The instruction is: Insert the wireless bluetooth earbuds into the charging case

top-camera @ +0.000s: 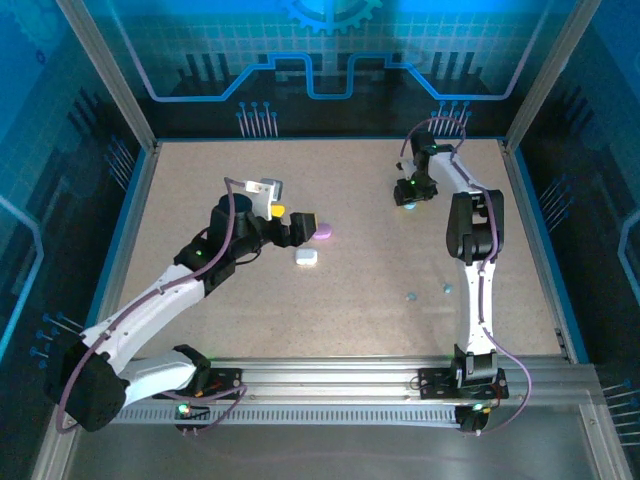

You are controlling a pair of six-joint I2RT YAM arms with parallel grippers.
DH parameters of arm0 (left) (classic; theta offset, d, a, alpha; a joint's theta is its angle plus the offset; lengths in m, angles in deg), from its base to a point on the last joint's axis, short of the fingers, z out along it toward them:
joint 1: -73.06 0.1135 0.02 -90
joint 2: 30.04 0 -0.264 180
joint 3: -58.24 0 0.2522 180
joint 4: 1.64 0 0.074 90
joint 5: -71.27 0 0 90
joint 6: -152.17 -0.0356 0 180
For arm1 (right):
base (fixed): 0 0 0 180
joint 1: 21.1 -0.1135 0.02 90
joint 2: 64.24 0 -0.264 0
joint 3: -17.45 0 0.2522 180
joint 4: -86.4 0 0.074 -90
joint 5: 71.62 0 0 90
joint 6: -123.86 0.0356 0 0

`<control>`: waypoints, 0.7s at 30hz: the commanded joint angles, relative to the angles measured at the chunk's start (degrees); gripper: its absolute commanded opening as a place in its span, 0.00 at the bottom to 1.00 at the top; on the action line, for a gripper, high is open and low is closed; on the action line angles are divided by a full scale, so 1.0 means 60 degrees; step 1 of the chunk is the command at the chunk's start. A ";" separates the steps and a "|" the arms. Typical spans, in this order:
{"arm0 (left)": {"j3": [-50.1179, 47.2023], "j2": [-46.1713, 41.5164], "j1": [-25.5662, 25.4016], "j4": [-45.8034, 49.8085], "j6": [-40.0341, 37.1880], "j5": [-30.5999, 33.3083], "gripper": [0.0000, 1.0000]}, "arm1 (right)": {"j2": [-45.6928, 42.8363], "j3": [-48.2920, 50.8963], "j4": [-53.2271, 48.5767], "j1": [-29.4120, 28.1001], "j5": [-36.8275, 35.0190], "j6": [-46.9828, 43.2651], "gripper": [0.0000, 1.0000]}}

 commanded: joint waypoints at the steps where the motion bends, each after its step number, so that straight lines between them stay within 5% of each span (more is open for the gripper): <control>1: 0.0373 0.0094 0.0054 -0.0146 0.0108 -0.0103 0.99 | 0.0125 -0.0055 -0.0139 -0.0324 -0.0021 -0.0151 0.40; 4: 0.0374 0.0128 0.0050 -0.0133 0.0193 0.0022 0.99 | -0.0451 0.0297 0.0023 -0.0528 0.0226 -0.0105 0.30; 21: 0.1100 0.0288 0.0222 0.0032 0.1077 -0.0335 0.92 | -0.7959 0.6180 0.4355 -0.2957 0.2061 0.0190 0.30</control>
